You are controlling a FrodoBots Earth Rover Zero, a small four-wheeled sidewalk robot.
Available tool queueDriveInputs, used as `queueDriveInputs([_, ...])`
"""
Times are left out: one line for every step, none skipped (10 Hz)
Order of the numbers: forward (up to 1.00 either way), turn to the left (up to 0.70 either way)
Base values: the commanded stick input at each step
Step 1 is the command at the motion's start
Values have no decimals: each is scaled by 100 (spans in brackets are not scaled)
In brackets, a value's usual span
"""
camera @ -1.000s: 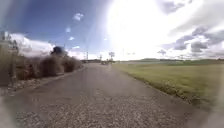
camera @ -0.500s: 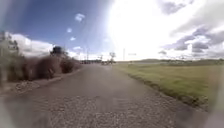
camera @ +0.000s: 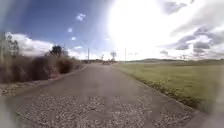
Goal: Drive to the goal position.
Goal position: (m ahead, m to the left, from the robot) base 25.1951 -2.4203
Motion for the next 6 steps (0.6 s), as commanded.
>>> queueDriveInputs([100, 0])
queueDriveInputs([100, 0])
queueDriveInputs([100, 0])
queueDriveInputs([100, 0])
queueDriveInputs([100, 0])
queueDriveInputs([100, 0])
